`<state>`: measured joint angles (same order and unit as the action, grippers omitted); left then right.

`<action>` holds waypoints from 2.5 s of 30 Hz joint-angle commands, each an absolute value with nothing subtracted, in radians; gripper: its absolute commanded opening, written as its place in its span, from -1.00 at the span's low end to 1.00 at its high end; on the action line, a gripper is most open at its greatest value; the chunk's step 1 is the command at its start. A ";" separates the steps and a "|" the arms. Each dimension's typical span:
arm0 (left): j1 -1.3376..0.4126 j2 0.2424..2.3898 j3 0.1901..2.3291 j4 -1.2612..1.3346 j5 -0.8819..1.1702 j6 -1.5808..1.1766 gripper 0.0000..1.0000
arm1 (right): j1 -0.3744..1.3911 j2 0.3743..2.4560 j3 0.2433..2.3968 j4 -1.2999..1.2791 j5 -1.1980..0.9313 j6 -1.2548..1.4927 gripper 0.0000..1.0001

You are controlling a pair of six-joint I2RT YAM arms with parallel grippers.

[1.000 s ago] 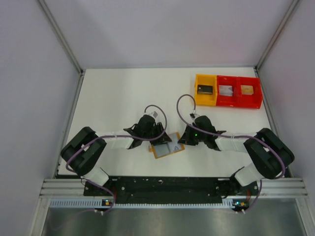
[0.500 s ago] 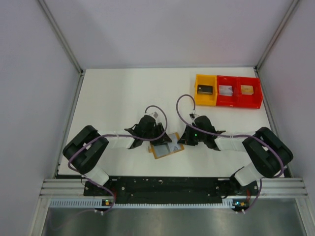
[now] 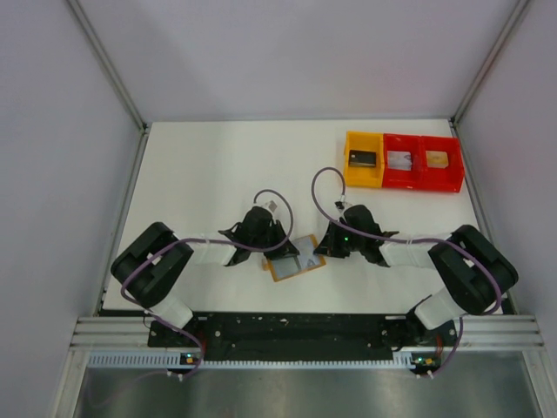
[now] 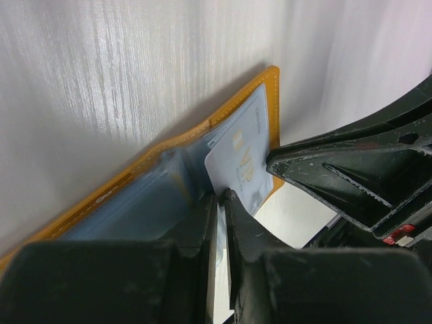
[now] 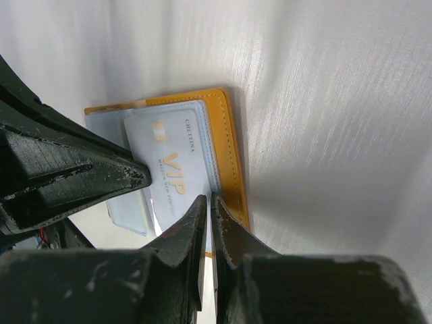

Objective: Take the credit cards out of the card holder
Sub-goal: Remove the credit card from the card holder.

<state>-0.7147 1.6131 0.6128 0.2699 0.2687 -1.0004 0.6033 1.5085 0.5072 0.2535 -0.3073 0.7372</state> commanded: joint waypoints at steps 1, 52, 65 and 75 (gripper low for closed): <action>-0.713 1.592 0.597 0.333 0.291 -1.012 -0.87 | 0.597 1.534 0.514 0.248 -0.287 0.733 -0.88; -0.683 1.540 0.545 0.305 0.299 -1.040 -1.00 | 0.558 1.649 0.558 0.219 -0.290 0.769 -0.99; -0.676 1.526 0.522 0.304 0.299 -1.048 -1.00 | 0.545 1.648 0.557 0.276 -0.385 0.750 -0.85; -0.676 1.529 0.499 0.364 0.311 -1.060 -1.00 | 0.545 1.635 0.577 0.290 -0.465 0.686 -0.48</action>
<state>-0.6807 1.5463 0.5098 0.3462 0.3141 -1.0641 0.5533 1.6302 0.5827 0.3294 -0.4347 0.7506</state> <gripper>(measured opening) 0.009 0.258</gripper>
